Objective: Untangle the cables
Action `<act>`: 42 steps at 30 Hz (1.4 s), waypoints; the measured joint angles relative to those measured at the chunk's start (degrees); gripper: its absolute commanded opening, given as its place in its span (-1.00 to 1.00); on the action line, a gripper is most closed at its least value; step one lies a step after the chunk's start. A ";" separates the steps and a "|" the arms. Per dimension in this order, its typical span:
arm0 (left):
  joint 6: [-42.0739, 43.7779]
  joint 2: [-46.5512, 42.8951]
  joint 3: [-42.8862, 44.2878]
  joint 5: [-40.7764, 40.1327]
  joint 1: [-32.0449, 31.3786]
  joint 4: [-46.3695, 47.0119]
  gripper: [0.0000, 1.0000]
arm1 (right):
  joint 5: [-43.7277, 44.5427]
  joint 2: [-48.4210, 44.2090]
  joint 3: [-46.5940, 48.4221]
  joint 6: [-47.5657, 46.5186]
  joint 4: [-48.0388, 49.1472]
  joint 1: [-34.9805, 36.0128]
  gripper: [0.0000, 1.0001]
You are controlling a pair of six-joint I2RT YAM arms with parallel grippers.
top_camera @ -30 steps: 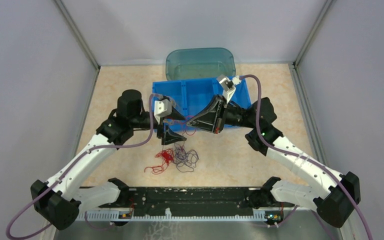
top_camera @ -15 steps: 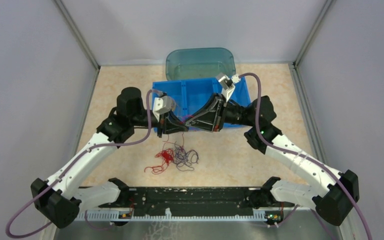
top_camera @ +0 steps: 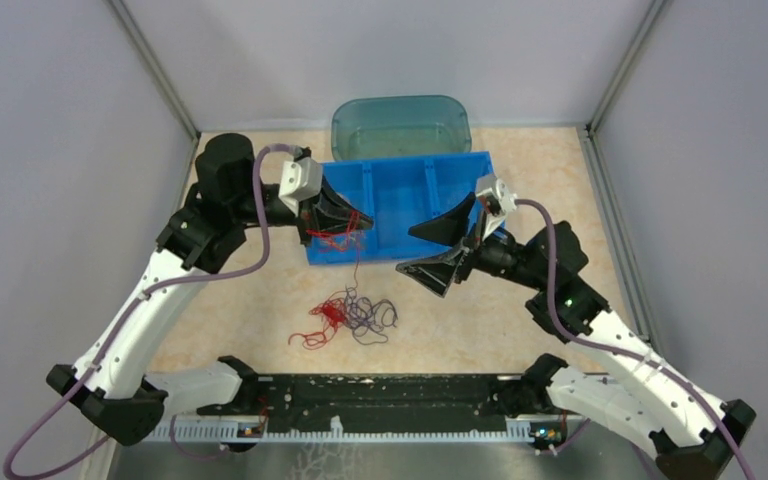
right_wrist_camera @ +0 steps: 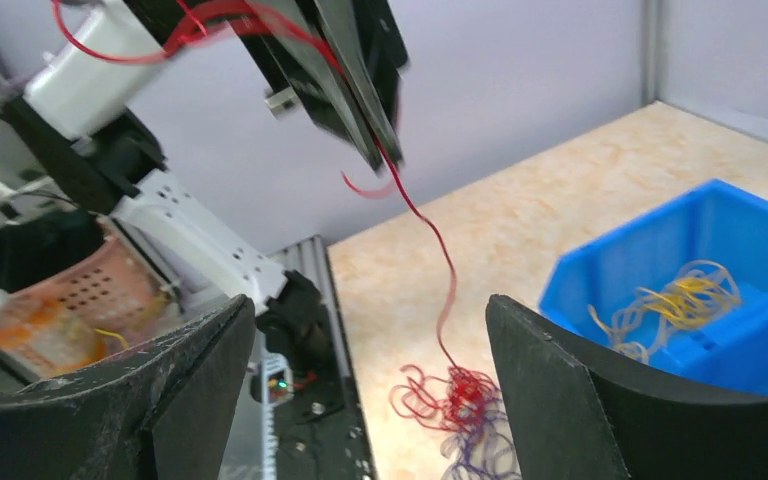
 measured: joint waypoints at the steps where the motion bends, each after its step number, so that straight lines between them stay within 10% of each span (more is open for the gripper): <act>1: 0.42 0.37 1.42 0.07 0.00 -0.76 -0.99 | 1.05 -1.16 -1.01 -1.51 -0.90 0.00 0.70; 21: -1.51 3.72 13.42 0.13 0.00 -0.26 -0.99 | 8.90 21.55 -2.95 -5.33 17.35 10.71 0.36; 31: -1.46 6.38 23.56 0.00 0.00 -0.63 -0.99 | 11.39 30.29 -3.39 -1.07 26.03 12.02 -0.11; 42: -0.96 8.13 32.96 -0.81 0.00 1.49 -0.99 | 14.97 36.63 -10.71 9.03 34.60 12.22 -0.14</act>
